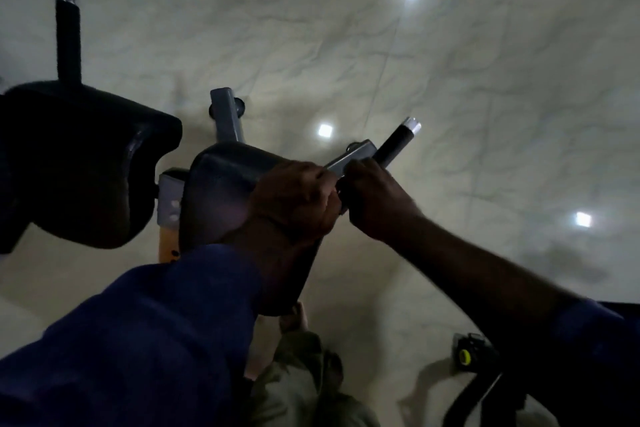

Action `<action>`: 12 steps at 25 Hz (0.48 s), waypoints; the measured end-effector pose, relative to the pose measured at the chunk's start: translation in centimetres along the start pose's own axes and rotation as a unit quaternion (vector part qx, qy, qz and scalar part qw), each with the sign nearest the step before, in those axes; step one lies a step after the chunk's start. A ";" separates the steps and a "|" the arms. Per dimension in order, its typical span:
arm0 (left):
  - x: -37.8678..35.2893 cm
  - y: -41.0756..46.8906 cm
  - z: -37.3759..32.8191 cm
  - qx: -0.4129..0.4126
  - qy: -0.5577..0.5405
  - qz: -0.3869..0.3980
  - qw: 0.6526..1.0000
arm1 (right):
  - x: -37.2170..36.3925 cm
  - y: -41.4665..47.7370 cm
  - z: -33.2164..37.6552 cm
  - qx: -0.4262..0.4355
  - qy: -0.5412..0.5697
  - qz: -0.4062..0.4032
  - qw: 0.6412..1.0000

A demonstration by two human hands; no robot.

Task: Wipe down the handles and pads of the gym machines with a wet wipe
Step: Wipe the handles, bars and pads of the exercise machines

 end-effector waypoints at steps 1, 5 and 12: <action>-0.1 -0.1 -0.3 -0.006 0.011 0.002 1.000 | 0.7 -0.4 1.2 0.044 -0.027 0.034 0.998; -0.1 -0.2 -0.2 -0.003 0.014 0.015 1.000 | 5.9 3.2 -8.1 -0.042 -0.179 -0.013 0.983; -0.4 0.0 0.1 -0.011 -0.031 0.015 0.999 | 0.1 -0.2 1.4 0.009 0.091 0.040 0.995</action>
Point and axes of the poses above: each hand's wrist, its own y-axis towards the middle knuckle, its own x-axis out of the back of the hand, z = x × y, the point moved 9 cm from there along y, towards the middle knuckle, and after that the axes turned 3 degrees about z, right-handed, at the moved point
